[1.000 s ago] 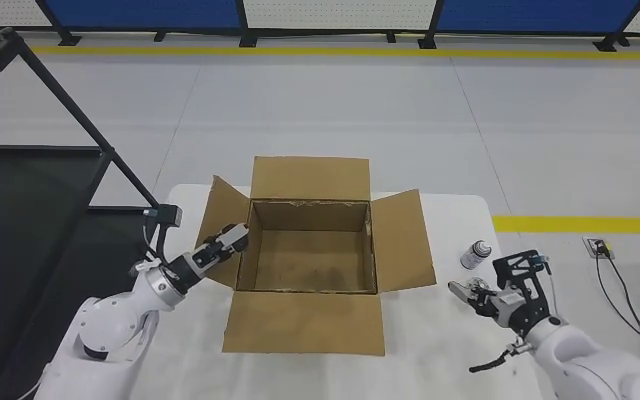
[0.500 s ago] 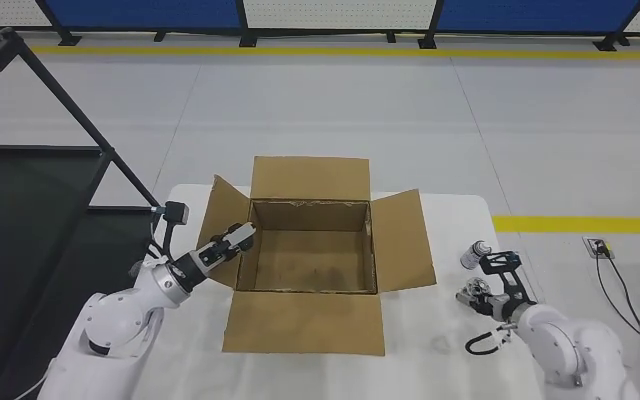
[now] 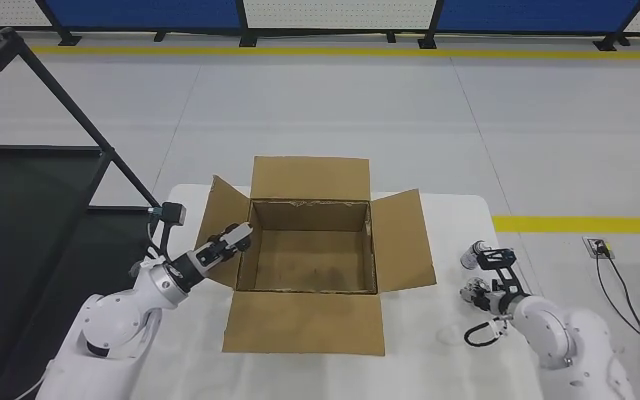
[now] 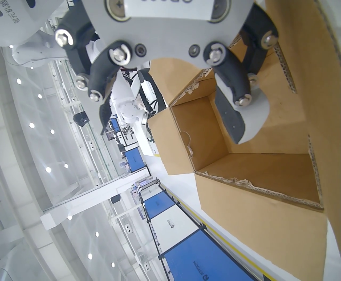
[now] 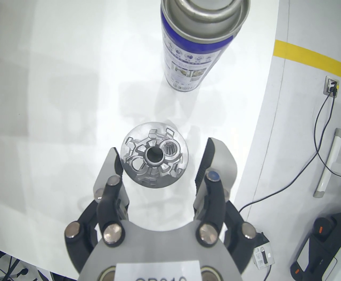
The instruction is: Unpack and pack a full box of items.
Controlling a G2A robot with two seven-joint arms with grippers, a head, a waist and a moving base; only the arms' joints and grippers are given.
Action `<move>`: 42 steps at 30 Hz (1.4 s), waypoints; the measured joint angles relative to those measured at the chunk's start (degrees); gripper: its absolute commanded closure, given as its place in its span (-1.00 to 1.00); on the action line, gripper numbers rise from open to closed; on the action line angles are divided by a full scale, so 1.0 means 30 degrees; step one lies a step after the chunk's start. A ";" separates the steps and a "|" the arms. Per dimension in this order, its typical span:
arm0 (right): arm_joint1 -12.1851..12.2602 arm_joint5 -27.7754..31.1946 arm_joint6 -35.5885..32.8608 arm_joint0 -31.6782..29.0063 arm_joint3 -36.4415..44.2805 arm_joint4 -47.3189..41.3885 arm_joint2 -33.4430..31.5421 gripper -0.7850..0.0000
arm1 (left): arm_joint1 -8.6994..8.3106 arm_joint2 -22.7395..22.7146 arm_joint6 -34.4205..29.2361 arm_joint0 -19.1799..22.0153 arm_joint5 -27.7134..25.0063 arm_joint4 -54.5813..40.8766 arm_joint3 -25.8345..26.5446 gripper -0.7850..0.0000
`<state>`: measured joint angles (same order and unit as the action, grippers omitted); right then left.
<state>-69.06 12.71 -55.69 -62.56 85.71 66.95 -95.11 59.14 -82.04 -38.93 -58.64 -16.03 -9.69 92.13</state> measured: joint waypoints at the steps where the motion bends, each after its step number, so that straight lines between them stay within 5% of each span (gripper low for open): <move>1: 0.0018 0.0014 0.0111 -0.0046 0.0084 -0.0117 -0.0052 1.00 | 0.0000 -0.0002 -0.0009 0.0014 0.0003 -0.0001 -0.0015 -1.00; 8: 0.0130 0.0147 0.1342 -0.0769 0.1793 -0.1597 -0.0677 1.00 | -0.0019 -0.0139 -0.0069 0.0067 -0.0115 -0.0090 -0.0137 -1.00; 16: 0.0064 -0.1024 0.3452 -0.2293 0.7270 -0.5585 -0.1612 1.00 | -0.0046 -0.0382 -0.0005 -0.0212 -0.0324 -0.0300 -0.0134 -1.00; 23: 0.0012 -0.1782 0.3550 -0.1755 1.1036 -0.7910 -0.0348 1.00 | -0.0103 -0.0968 0.0276 -0.0760 -0.0695 -0.0618 -0.0126 -1.00; 32: -0.0267 -0.2704 0.1629 0.2497 1.0243 -0.6943 0.5873 1.00 | -0.0208 -0.2170 0.0690 -0.2155 -0.1341 -0.1383 0.0055 -1.00; 42: -0.2110 -0.5274 0.1721 0.9621 0.1944 -0.4649 1.5094 1.00 | -0.0283 -0.3352 0.1160 -0.3698 -0.1922 -0.2001 0.0367 -1.00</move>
<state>-75.39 -3.12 -50.53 -33.69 91.54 53.00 -49.83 58.29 -92.10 -35.45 -69.73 -21.79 -15.69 93.23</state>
